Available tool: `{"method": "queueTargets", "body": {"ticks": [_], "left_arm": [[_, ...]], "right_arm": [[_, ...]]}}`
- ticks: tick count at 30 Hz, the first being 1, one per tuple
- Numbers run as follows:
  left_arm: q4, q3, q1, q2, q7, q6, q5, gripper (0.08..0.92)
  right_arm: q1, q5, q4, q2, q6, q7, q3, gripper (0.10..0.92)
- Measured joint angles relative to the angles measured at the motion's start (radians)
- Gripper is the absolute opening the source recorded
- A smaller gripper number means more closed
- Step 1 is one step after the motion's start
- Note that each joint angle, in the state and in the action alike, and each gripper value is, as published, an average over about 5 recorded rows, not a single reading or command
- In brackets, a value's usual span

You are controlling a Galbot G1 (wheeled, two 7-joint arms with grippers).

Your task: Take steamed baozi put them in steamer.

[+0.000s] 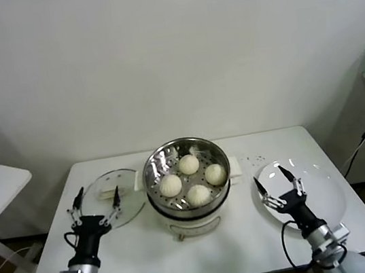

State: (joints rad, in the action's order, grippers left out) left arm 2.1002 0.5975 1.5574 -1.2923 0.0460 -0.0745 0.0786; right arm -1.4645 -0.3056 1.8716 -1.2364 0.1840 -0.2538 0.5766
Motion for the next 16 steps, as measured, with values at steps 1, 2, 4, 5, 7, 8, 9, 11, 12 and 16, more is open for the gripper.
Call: {"method": "queueTargets", "body": {"ticks": [1, 2, 4, 5, 7, 8, 9, 11, 12, 16], "left_arm": [[-0.002, 0.000, 0.002, 0.000, -0.002, -0.002, 0.004, 0.823], [-0.004, 0.000, 0.003, 0.000, -0.004, -0.004, 0.008, 0.823], [-0.007, 0.002, 0.006, -0.001, -0.008, -0.006, 0.015, 0.823], [-0.010, 0.003, 0.007, -0.002, -0.010, -0.006, 0.018, 0.823], [-0.014, 0.007, 0.007, -0.004, -0.015, -0.008, 0.024, 0.823], [-0.016, 0.008, 0.007, -0.005, -0.017, -0.010, 0.026, 0.823], [-0.018, 0.010, 0.008, -0.006, -0.020, -0.011, 0.028, 0.823], [-0.019, 0.012, 0.010, -0.007, -0.025, -0.013, 0.032, 0.823], [-0.019, 0.013, 0.011, -0.007, -0.027, -0.015, 0.034, 0.823], [-0.019, 0.018, 0.015, -0.005, -0.034, -0.017, 0.039, 0.823]], "right_arm": [[-0.011, 0.001, 0.003, -0.008, 0.004, 0.001, 0.006, 0.823], [-0.022, 0.001, 0.005, -0.016, 0.007, 0.003, 0.011, 0.823], [-0.040, 0.002, 0.009, -0.029, 0.013, 0.005, 0.019, 0.823], [-0.048, 0.003, 0.010, -0.035, 0.015, 0.005, 0.023, 0.823], [-0.062, 0.004, 0.012, -0.044, 0.020, 0.007, 0.028, 0.823], [-0.069, 0.004, 0.013, -0.048, 0.023, 0.007, 0.031, 0.823], [-0.075, 0.004, 0.014, -0.052, 0.025, 0.008, 0.033, 0.823], [-0.084, 0.005, 0.016, -0.058, 0.030, 0.009, 0.036, 0.823], [-0.088, 0.006, 0.016, -0.061, 0.033, 0.010, 0.038, 0.823], [-0.097, 0.006, 0.018, -0.070, 0.040, 0.012, 0.041, 0.823]]}}
